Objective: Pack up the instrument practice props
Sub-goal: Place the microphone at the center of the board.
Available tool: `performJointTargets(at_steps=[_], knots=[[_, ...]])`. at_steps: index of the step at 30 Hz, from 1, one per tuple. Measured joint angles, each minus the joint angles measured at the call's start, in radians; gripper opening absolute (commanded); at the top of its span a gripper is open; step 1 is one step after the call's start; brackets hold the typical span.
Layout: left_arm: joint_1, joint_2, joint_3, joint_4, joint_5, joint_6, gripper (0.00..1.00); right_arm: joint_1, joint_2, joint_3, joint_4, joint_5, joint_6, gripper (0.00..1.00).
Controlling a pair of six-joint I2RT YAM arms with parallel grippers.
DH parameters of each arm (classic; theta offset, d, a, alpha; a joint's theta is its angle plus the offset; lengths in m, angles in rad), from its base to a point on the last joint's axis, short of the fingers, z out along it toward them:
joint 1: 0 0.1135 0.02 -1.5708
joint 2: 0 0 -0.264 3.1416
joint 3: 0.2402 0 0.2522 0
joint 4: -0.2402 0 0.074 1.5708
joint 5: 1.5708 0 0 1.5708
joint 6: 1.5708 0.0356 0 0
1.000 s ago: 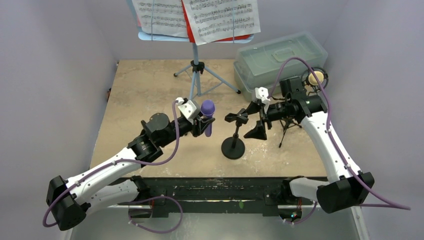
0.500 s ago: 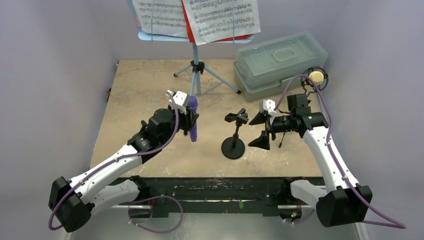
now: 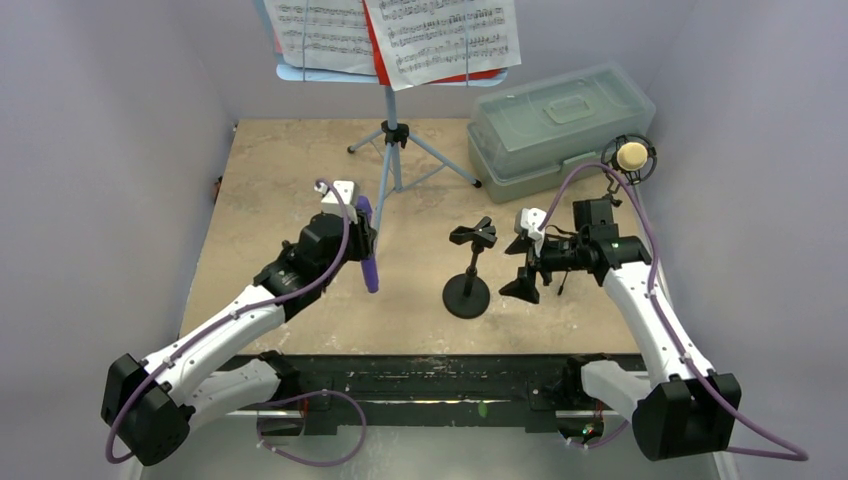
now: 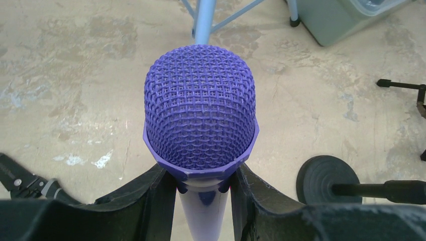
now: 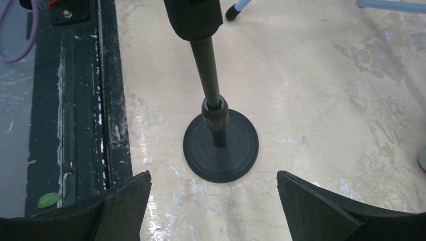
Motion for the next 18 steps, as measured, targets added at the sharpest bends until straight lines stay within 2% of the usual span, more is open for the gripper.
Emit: performJointTargets(at_steps=[12, 18], knots=[[0.024, 0.004, 0.024, -0.104, -0.044, -0.06, 0.0, 0.0, -0.073, -0.048, 0.126, 0.113, 0.079, 0.99], [0.074, 0.013, 0.064, -0.12, -0.044, -0.063, 0.0, 0.0, -0.103, -0.086, 0.192, 0.169, 0.116, 0.99]])
